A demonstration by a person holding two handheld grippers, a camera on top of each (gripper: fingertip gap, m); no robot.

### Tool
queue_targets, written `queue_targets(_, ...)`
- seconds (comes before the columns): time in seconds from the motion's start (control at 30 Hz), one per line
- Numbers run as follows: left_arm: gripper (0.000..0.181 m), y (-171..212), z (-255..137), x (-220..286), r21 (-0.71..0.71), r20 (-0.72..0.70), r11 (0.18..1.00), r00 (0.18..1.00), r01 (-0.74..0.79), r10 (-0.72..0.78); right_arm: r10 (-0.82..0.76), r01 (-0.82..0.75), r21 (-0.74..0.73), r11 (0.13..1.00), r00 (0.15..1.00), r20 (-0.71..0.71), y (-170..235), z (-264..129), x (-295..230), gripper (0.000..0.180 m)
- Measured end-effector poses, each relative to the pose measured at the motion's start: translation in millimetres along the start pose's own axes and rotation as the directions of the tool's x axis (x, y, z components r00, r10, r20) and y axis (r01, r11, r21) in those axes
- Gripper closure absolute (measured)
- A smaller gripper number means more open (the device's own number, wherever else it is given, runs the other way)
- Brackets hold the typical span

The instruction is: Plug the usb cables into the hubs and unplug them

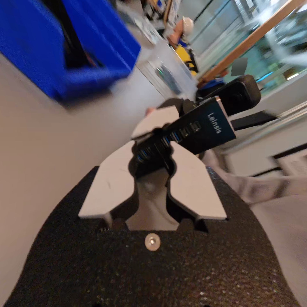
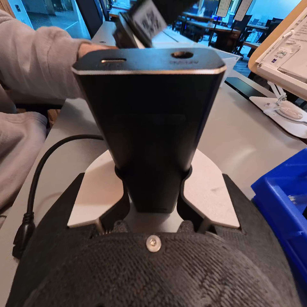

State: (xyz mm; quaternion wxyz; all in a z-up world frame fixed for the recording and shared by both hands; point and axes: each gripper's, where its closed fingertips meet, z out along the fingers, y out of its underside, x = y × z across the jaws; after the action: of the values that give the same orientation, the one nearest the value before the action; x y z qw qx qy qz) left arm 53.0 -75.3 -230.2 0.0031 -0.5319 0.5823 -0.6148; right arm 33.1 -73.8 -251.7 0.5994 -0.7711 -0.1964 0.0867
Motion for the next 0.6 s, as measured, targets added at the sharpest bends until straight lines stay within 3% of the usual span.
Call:
queue_targets(0.1, 0.115, -29.5, -17.3, 29.8, 0.039, 0.087, 0.893, 0.892, -0.448, 0.444, 0.045, -0.045, 0.001, 0.999, 0.999, 0.01, -1.4, 0.1, 0.8, 0.108)
queue_targets(0.2, 0.094, -24.0, -4.5, 48.0, -0.11, 0.091, 0.756, 0.75, -0.646, 0.655, 0.072, -0.073, 0.028, 0.997, 0.997, 0.032, -10.9, 3.9, -2.4, 0.108)
queue_targets(0.3, 0.099, -15.1, 13.5, 58.2, -0.131, 0.03, 0.701, 0.704, -0.701, 0.71, 0.056, -0.056, -0.003, 0.998, 0.997, 0.05, -13.7, 7.9, -9.1, 0.108)
queue_targets(0.4, 0.12, -16.6, 21.7, 68.2, -0.092, -0.006, 0.708, 0.711, -0.7, 0.703, 0.064, -0.064, 0.004, 0.998, 0.996, 0.058, -17.6, 7.8, -11.7, 0.108)
queue_targets(0.6, 0.121, -37.2, 5.6, 74.6, -0.003, -0.028, 0.699, 0.698, -0.715, 0.715, 0.098, -0.097, 0.165, 0.981, 0.995, 0.003, -41.4, -6.5, 1.7, 0.11)
